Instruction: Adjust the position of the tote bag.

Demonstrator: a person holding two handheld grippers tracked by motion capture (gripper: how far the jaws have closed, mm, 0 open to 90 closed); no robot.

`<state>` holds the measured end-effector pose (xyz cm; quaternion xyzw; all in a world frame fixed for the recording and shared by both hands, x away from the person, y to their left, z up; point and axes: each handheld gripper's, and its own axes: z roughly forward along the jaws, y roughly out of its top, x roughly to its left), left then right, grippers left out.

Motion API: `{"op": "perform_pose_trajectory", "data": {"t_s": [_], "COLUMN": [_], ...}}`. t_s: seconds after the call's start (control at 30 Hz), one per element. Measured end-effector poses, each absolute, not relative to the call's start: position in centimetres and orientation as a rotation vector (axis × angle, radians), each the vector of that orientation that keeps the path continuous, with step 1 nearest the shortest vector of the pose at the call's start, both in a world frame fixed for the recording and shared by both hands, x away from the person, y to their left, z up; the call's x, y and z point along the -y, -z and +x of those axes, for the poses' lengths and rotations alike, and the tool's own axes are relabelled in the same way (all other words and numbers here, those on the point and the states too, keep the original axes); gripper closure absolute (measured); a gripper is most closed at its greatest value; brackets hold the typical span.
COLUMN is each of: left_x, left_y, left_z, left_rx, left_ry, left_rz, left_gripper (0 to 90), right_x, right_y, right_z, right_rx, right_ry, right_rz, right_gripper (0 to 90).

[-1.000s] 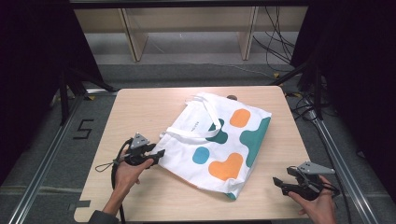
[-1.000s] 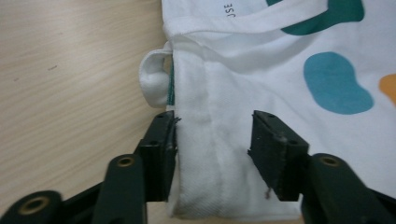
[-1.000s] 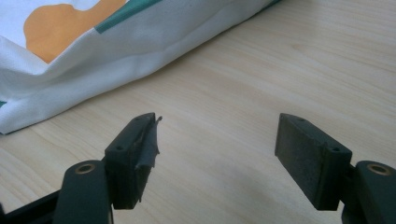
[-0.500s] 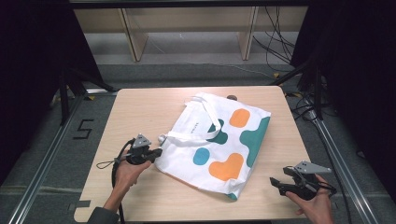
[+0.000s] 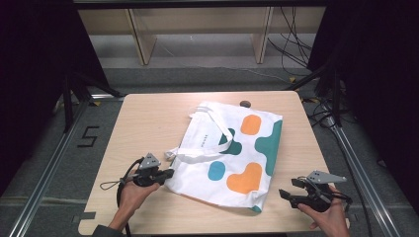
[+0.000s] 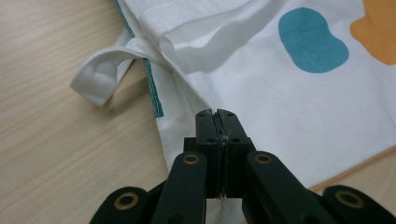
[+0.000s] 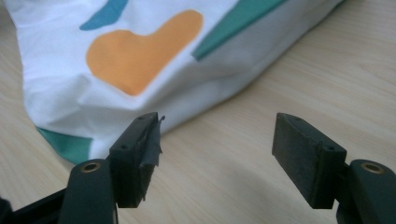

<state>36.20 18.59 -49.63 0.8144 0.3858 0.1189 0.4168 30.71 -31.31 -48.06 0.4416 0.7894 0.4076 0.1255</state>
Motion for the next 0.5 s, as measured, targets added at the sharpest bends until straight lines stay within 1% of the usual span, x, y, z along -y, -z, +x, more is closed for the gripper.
{"op": "perform_pose_trajectory", "data": {"t_s": [0.03,0.13,0.17,0.33,0.37,0.47,0.5], "left_x": [-18.5,-18.1,-18.1,-17.5,-17.6,-17.2,-17.2], "left_y": [49.7,49.9,49.9,50.0,50.0,50.1,50.1], "left_z": [36.0,35.0,34.8,34.0,34.0,33.7,33.7], "left_rx": [-0.963,-0.935,-0.931,-0.907,-0.891,-0.908,-0.905], "left_ry": [-0.310,-0.267,-0.270,-0.252,-0.261,-0.240,-0.236], "left_rz": [2.052,2.055,2.059,2.074,2.098,2.057,2.073], "left_gripper": [88.1,88.1,88.1,87.9,87.8,87.7,87.6], "right_x": [30.7,30.4,30.4,29.8,30.0,29.9,29.5], "right_y": [47.8,47.7,47.7,47.8,47.8,48.1,48.1], "right_z": [30.5,30.5,30.5,31.1,31.6,32.7,32.6], "right_rx": [-2.313,-2.352,-2.352,-2.318,-2.319,-2.302,-2.299], "right_ry": [-1.214,-1.232,-1.232,-1.285,-1.272,-1.230,-1.211], "right_rz": [1.288,1.260,1.260,1.343,1.319,1.312,1.388], "right_gripper": [33.3,33.4,33.4,33.3,34.9,41.2,43.1]}}
